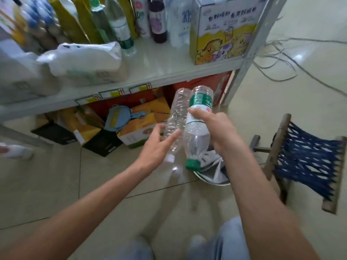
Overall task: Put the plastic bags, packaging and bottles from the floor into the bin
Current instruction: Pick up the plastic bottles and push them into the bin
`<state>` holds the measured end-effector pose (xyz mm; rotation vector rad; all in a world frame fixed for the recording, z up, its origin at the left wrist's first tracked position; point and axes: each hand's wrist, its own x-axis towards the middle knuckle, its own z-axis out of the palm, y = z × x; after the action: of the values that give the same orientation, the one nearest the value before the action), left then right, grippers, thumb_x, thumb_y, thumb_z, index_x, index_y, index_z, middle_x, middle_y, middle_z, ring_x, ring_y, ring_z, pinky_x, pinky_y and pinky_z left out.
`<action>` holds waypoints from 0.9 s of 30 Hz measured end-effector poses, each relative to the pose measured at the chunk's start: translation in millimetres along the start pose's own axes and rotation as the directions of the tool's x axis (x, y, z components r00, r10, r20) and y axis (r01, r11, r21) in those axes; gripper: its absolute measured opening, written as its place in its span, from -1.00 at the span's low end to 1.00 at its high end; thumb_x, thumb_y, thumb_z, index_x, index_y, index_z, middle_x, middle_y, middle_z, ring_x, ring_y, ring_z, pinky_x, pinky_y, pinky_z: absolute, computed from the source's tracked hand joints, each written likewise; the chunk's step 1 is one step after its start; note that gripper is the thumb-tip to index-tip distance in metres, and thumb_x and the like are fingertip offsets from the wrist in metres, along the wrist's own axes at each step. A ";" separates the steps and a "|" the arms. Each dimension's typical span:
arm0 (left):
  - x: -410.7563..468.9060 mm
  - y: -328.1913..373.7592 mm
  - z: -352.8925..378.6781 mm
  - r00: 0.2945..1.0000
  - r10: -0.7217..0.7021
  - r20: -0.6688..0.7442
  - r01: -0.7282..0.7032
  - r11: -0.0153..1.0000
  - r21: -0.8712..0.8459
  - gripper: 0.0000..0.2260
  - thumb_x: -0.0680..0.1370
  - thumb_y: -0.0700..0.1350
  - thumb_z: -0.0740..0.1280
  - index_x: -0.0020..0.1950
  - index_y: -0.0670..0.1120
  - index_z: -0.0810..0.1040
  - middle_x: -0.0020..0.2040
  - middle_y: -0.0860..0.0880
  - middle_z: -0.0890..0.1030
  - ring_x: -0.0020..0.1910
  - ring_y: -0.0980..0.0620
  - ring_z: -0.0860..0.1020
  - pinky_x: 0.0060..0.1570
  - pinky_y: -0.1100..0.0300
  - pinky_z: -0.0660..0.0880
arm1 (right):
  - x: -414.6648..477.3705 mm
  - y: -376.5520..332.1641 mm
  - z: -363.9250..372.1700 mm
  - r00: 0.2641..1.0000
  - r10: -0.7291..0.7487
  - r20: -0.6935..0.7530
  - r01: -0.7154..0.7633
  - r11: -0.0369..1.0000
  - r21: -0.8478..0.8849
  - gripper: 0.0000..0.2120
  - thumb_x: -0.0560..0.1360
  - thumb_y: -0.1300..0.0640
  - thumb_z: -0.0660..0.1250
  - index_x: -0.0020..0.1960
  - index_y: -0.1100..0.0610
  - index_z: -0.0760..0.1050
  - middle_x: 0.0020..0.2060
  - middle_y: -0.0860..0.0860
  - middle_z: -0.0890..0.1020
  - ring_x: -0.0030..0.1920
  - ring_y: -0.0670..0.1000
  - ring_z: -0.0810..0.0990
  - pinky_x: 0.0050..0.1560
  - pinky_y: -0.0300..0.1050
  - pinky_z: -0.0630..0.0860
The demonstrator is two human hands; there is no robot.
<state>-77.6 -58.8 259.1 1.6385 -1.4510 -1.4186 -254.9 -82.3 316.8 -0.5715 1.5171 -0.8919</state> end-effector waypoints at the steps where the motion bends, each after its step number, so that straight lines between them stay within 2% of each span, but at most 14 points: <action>1: -10.2 12.6 -0.4 1.000 0.016 -0.005 -0.016 1.000 -0.021 -0.59 0.57 0.24 0.29 0.33 0.09 0.41 0.04 0.21 0.60 -0.10 0.40 0.58 -0.12 0.33 0.46 | -4.3 0.2 -0.1 0.997 -0.023 0.078 0.014 0.993 0.121 -0.40 0.34 0.01 0.58 0.26 0.30 0.53 -0.06 0.17 0.72 -0.16 0.13 0.74 -0.20 0.01 0.65; 3: -30.0 27.1 2.0 1.000 0.026 0.003 -0.025 0.998 -0.059 -0.63 0.62 0.20 0.24 0.36 0.07 0.45 0.09 0.17 0.62 -0.08 0.36 0.60 -0.12 0.36 0.46 | -19.9 0.6 -4.9 0.970 -0.096 0.222 0.027 0.956 0.292 -0.42 0.42 0.08 0.54 0.35 0.28 0.50 0.04 0.22 0.69 -0.04 0.18 0.71 0.02 0.12 0.65; 5: -49.2 35.9 5.6 0.999 0.015 0.029 -0.012 0.994 -0.113 -0.65 0.66 0.14 0.20 0.42 0.08 0.45 0.17 0.16 0.63 0.03 0.31 0.62 -0.03 0.32 0.49 | -36.9 2.7 -10.8 0.936 -0.125 0.330 0.003 0.937 0.348 -0.41 0.46 0.07 0.51 0.40 0.26 0.46 0.10 0.25 0.64 0.06 0.21 0.66 0.21 0.19 0.58; 7: -61.7 40.2 9.8 0.999 0.004 0.054 0.004 0.990 -0.137 -0.62 0.67 0.13 0.16 0.49 0.13 0.40 0.30 0.13 0.59 0.20 0.17 0.59 0.16 0.17 0.50 | -48.6 6.7 -15.8 0.910 -0.094 0.404 -0.055 0.938 0.341 -0.38 0.47 0.03 0.51 0.43 0.26 0.44 0.14 0.24 0.60 0.11 0.22 0.62 0.28 0.20 0.52; 9: -70.8 45.0 14.7 0.996 -0.029 0.088 0.040 0.991 -0.128 -0.61 0.66 0.21 0.11 0.46 0.20 0.42 0.33 0.07 0.60 0.24 0.05 0.59 0.25 0.02 0.49 | -57.5 8.8 -20.6 0.904 -0.050 0.425 -0.087 0.951 0.297 -0.39 0.46 -0.01 0.51 0.42 0.24 0.48 0.13 0.22 0.61 0.10 0.20 0.62 0.24 0.17 0.54; 11: -77.3 54.9 18.0 0.988 -0.100 0.119 0.119 0.978 -0.172 -0.61 0.64 0.29 0.06 0.31 0.21 0.53 0.20 0.00 0.69 0.11 0.01 0.67 0.16 0.01 0.52 | -61.2 9.4 -25.3 0.913 -0.024 0.408 -0.092 0.961 0.262 -0.42 0.47 -0.06 0.50 0.38 0.22 0.52 0.09 0.21 0.65 0.05 0.19 0.66 0.16 0.16 0.59; 13: -82.2 62.9 19.1 0.971 -0.151 0.184 0.192 0.953 -0.234 -0.62 0.61 0.33 0.08 0.20 0.20 0.56 0.08 0.02 0.73 0.02 0.03 0.70 0.05 0.05 0.54 | -58.6 10.1 -26.6 0.929 0.021 0.370 -0.125 0.957 0.260 -0.40 0.47 -0.11 0.48 0.38 0.22 0.51 0.04 0.22 0.68 -0.04 0.19 0.71 0.06 0.16 0.65; 14: -81.5 62.5 19.7 0.962 -0.163 0.217 0.213 0.950 -0.229 -0.62 0.57 0.36 0.13 0.22 0.20 0.54 0.11 0.02 0.71 0.04 0.02 0.69 0.04 0.04 0.55 | -55.3 10.5 -26.4 0.937 0.059 0.345 -0.156 0.952 0.262 -0.38 0.48 -0.13 0.46 0.38 0.23 0.49 -0.03 0.22 0.69 -0.13 0.18 0.72 -0.06 0.13 0.67; 16: -78.4 58.8 24.1 0.946 -0.166 0.277 0.220 0.960 -0.174 -0.37 0.46 0.39 0.29 0.45 0.11 0.39 0.32 -0.01 0.59 0.13 -0.04 0.67 0.08 -0.02 0.59 | -43.9 12.9 -27.5 0.940 0.153 0.304 -0.223 0.952 0.209 -0.38 0.50 -0.18 0.40 0.34 0.26 0.47 -0.21 0.21 0.70 -0.30 0.17 0.73 -0.26 0.05 0.66; 18: -72.4 53.1 31.6 0.925 -0.199 0.324 0.253 0.958 -0.135 -0.10 0.36 0.36 0.41 0.60 0.12 0.15 0.46 -0.04 0.45 0.18 -0.10 0.65 0.12 -0.06 0.60 | -30.2 17.3 -29.5 0.929 0.271 0.254 -0.308 0.944 0.118 -0.35 0.48 -0.25 0.38 0.31 0.25 0.48 -0.28 0.22 0.71 -0.34 0.19 0.73 -0.26 0.06 0.64; 20: -63.9 46.6 38.9 0.917 -0.202 0.345 0.253 0.961 -0.108 -0.07 0.37 0.33 0.46 0.61 0.12 0.09 0.49 -0.05 0.41 0.18 -0.10 0.64 0.09 -0.02 0.63 | -11.9 26.5 -32.8 0.904 0.385 0.186 -0.401 0.915 0.052 -0.25 0.38 -0.31 0.42 0.32 0.24 0.50 -0.21 0.25 0.72 -0.26 0.23 0.73 -0.12 0.12 0.63; 23: -50.5 38.2 49.8 0.909 -0.221 0.354 0.261 0.963 -0.068 -0.13 0.42 0.32 0.43 0.61 0.09 0.12 0.48 -0.06 0.42 0.15 -0.07 0.64 -0.02 0.07 0.66 | 27.4 48.5 -42.9 0.861 0.500 0.088 -0.499 0.866 -0.034 -0.10 0.22 -0.34 0.45 0.40 0.18 0.46 0.11 0.28 0.68 0.05 0.33 0.68 0.12 0.33 0.53; 25: -42.5 32.3 59.0 0.893 -0.251 0.373 0.281 0.959 -0.029 -0.12 0.40 0.36 0.42 0.60 0.08 0.14 0.49 -0.07 0.40 0.16 -0.03 0.63 -0.08 0.11 0.66 | 39.9 60.5 -49.6 0.831 0.553 0.057 -0.551 0.833 -0.049 -0.16 0.29 -0.33 0.39 0.39 0.20 0.45 0.20 0.30 0.63 0.13 0.37 0.64 0.06 0.41 0.53; 27: -37.7 27.6 67.6 0.887 -0.248 0.389 0.260 0.965 0.022 -0.11 0.42 0.37 0.40 0.62 0.05 0.13 0.54 -0.05 0.33 0.23 0.00 0.55 -0.04 0.10 0.66 | 41.5 64.3 -50.7 0.834 0.552 0.013 -0.551 0.833 -0.050 -0.26 0.41 -0.28 0.32 0.38 0.22 0.43 0.20 0.30 0.63 0.12 0.36 0.64 -0.11 0.40 0.58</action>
<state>-145.3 -15.3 275.8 1.6372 -1.4461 -1.9992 -301.9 -66.9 239.4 -0.1473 1.5611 -0.3971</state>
